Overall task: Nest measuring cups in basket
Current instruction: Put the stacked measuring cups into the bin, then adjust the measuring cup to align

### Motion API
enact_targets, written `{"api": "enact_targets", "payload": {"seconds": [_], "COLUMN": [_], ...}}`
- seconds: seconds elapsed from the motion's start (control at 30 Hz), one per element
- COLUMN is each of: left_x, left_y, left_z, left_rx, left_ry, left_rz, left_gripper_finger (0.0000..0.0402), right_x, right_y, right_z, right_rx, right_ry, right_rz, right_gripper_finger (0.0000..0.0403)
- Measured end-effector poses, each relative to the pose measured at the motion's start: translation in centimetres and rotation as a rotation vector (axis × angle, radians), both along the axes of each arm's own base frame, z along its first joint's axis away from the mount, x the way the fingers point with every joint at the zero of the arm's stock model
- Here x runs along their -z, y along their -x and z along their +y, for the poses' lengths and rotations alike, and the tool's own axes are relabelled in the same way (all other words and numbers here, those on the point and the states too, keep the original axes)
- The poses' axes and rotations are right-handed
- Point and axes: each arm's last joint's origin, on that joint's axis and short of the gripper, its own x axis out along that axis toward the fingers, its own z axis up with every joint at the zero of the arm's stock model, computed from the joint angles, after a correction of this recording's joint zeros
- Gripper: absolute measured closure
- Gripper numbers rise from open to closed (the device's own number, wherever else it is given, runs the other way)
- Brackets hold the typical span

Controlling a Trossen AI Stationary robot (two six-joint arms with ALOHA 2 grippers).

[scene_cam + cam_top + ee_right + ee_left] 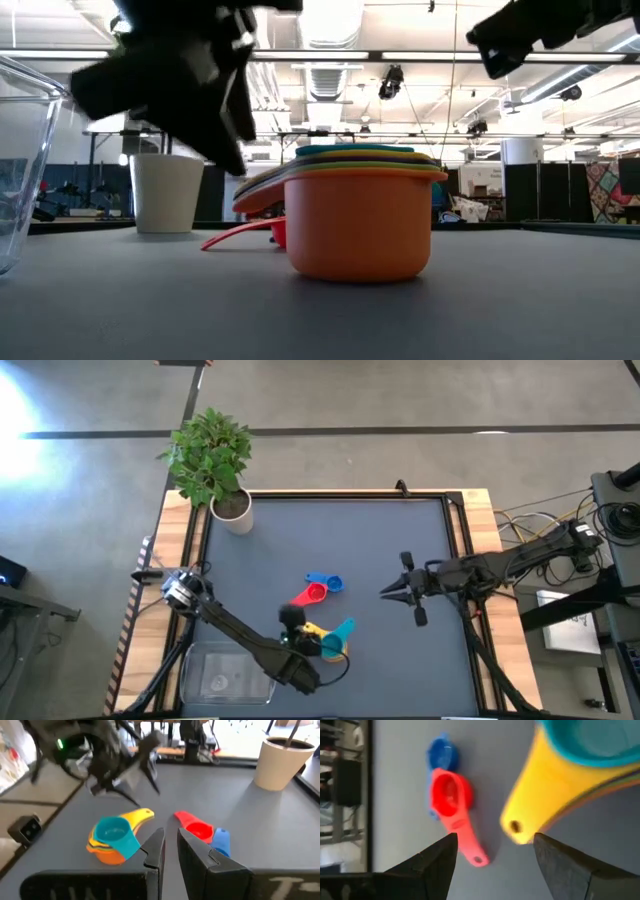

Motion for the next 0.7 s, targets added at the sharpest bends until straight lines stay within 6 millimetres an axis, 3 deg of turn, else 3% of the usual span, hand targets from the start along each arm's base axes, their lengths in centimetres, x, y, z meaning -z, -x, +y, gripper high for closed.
{"api": "enact_targets", "payload": {"seconds": [0.2,0.37,0.7], "left_x": [-2.6,-3.2,-3.5], "left_y": [1.1,2.2,4.3], "left_z": [0.6,1.4,2.7], "left_rx": [-0.036,-0.06,-0.063], "left_ry": [0.021,0.056,0.25], "left_rz": [-0.092,-0.125,-0.275], "left_gripper_finger": [0.0164,0.0166,0.0167], "right_x": [0.9,1.2,2.9], "right_y": [-1.4,-2.7,-4.5], "right_z": [0.4,0.8,2.1], "right_rx": [-0.001,-0.017,-0.262], "right_ry": [0.044,0.07,-0.004], "right_rz": [0.059,0.106,0.225], "right_gripper_finger": [0.0362,0.0362,0.0365]}}
